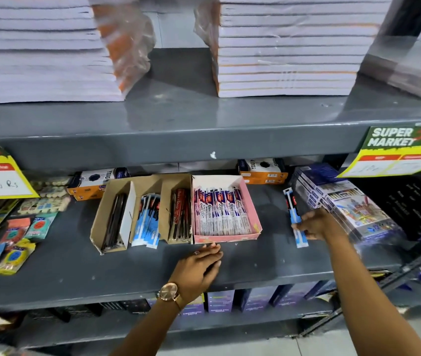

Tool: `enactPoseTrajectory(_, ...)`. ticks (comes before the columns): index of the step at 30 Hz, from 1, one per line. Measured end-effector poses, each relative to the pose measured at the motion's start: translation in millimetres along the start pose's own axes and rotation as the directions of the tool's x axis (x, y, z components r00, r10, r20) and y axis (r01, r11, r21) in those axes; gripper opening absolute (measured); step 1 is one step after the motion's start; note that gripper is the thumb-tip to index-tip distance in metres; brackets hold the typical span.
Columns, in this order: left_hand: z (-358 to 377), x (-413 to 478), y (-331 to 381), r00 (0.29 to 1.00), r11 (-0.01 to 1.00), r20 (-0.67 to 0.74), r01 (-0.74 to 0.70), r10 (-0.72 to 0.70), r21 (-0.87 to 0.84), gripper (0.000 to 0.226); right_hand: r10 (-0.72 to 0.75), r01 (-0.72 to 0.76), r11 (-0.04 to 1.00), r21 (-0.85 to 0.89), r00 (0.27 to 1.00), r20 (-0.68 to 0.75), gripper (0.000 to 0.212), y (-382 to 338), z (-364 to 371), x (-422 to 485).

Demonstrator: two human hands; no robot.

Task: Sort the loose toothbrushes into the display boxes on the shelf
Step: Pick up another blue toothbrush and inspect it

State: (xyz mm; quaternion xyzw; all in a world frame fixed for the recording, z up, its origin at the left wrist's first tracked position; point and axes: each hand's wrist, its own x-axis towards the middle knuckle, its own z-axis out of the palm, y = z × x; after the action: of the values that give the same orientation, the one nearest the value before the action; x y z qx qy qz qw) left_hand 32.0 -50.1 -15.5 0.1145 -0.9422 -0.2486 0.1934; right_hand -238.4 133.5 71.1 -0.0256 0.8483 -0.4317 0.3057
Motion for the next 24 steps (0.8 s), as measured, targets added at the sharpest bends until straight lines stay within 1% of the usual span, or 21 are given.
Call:
enactPoseTrajectory(2, -3, 0, 2, 0.998, 0.989, 0.019, 0.064, -0.062, -0.132, 0.041, -0.071, 0.064, 0.987, 0.147, 0.996, 0.049, 0.026, 1, 7, -20)
enactPoseTrajectory(4, -10, 2, 11, 0.994, 0.955, -0.003, 0.104, -0.109, -0.279, 0.032, -0.150, 0.126, 0.972, 0.199, 0.982, 0.110, 0.018, -2, 16, -48)
enactPoseTrajectory(6, -17, 7, 26, 0.984, 0.885, -0.028, 0.144, -0.174, -0.444, 0.021, -0.185, 0.137, 0.962, 0.236, 0.964, 0.191, 0.013, -6, 26, -77)
enactPoseTrajectory(7, -23, 11, 34, 0.973, 0.816, -0.023, 0.178, -0.228, -0.551, 0.019, -0.197, 0.134, 0.957, 0.255, 0.952, 0.236, 0.013, -8, 32, -90)
enactPoseTrajectory(8, -29, 15, 44, 0.953, 0.709, 0.005, 0.228, -0.302, -0.668, 0.021, -0.206, 0.133, 0.957, 0.259, 0.938, 0.279, 0.013, -8, 37, -101)
enactPoseTrajectory(9, -35, 20, 51, 0.919, 0.564, 0.060, 0.290, -0.390, -0.773, 0.025, -0.204, 0.129, 0.963, 0.238, 0.924, 0.325, 0.013, -8, 43, -110)
enactPoseTrajectory(10, -41, 25, 57, 0.875, 0.414, 0.138, 0.352, -0.465, -0.839, 0.029, -0.190, 0.121, 0.971, 0.205, 0.912, 0.363, 0.015, -6, 50, -119)
enactPoseTrajectory(11, -45, 29, 60, 0.825, 0.290, 0.217, 0.411, -0.522, -0.864, 0.033, -0.173, 0.109, 0.978, 0.178, 0.901, 0.398, 0.018, -5, 56, -125)
enactPoseTrajectory(12, -48, 33, 60, 0.774, 0.195, 0.288, 0.464, -0.565, -0.864, 0.036, -0.154, 0.094, 0.983, 0.158, 0.888, 0.433, 0.019, -3, 63, -131)
enactPoseTrajectory(13, -51, 35, 60, 0.727, 0.114, 0.348, 0.503, -0.592, -0.857, 0.039, -0.138, 0.079, 0.986, 0.145, 0.874, 0.467, 0.016, 0, 71, -136)
enactPoseTrajectory(14, -53, 36, 58, 0.694, 0.056, 0.391, 0.527, -0.604, -0.848, 0.042, -0.122, 0.067, 0.989, 0.128, 0.860, 0.496, 0.012, 3, 78, -139)
enactPoseTrajectory(15, -56, 36, 57, 0.685, 0.021, 0.414, 0.531, -0.600, -0.847, 0.045, -0.109, 0.062, 0.992, 0.109, 0.850, 0.516, 0.010, 6, 85, -143)
enactPoseTrajectory(17, -59, 33, 54, 0.695, 0.004, 0.419, 0.518, -0.584, -0.855, 0.043, -0.094, 0.062, 0.995, 0.077, 0.836, 0.540, 0.008, 9, 95, -147)
enactPoseTrajectory(21, -66, 22, 46, 0.693, 0.003, 0.393, 0.495, -0.604, -0.869, 0.035, -0.078, 0.075, 0.997, 0.028, 0.834, 0.546, 0.011, 8, 109, -150)
enactPoseTrajectory(24, -73, 15, 36, 0.710, 0.032, 0.353, 0.467, -0.609, -0.884, 0.033, -0.094, 0.097, 0.995, 0.024, 0.828, 0.553, 0.013, 5, 120, -154)
